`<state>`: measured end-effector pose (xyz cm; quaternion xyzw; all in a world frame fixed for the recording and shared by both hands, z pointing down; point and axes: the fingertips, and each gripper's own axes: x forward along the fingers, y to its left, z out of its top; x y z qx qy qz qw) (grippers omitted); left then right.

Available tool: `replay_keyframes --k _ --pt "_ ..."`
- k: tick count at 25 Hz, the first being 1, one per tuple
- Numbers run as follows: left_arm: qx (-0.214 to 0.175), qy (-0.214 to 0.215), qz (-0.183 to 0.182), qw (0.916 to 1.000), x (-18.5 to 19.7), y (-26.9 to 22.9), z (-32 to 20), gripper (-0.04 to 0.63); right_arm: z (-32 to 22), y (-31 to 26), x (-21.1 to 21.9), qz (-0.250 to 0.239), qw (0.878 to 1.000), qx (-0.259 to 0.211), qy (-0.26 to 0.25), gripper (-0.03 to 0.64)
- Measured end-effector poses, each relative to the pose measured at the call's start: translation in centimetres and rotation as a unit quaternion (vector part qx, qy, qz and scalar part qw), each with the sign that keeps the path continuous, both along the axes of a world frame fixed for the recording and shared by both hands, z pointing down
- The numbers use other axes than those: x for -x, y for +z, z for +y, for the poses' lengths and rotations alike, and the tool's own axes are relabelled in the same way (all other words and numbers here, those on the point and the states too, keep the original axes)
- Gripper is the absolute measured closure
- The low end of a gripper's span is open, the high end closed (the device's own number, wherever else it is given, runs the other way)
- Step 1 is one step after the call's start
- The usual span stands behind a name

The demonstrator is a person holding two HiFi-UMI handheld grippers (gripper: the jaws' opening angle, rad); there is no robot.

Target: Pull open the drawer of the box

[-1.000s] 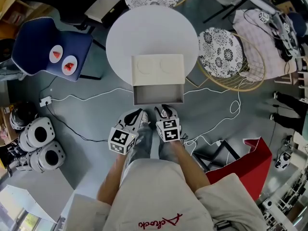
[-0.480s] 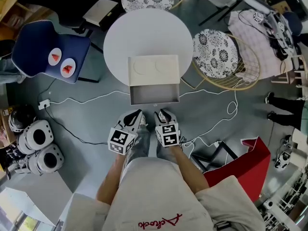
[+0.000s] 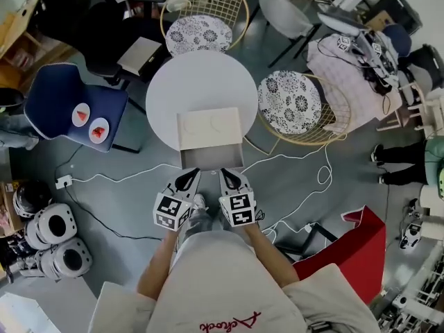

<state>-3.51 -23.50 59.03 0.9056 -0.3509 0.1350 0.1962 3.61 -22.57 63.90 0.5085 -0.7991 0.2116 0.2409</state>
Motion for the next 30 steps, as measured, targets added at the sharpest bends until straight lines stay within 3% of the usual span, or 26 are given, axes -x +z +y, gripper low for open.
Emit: replay_keyframes --k 12,21,30 --pt "-0.078 0.027 0.009 0.9965 0.5 -7.2 -1.9 0.583 -4.0 -12.1 1.1 -0.002 0.989 -0.146 0.011 0.601" --pt "-0.097 0.03 0.005 0.9948 3.2 -8.8 -0.1 0.583 -1.5 -14.3 3.4 0.005 0.984 -0.175 0.026 0.601" --pt "-0.101 0.014 0.005 0.9947 3.2 -9.2 3.5 0.583 2.1 -15.2 3.1 0.003 0.982 -0.19 0.016 0.601"
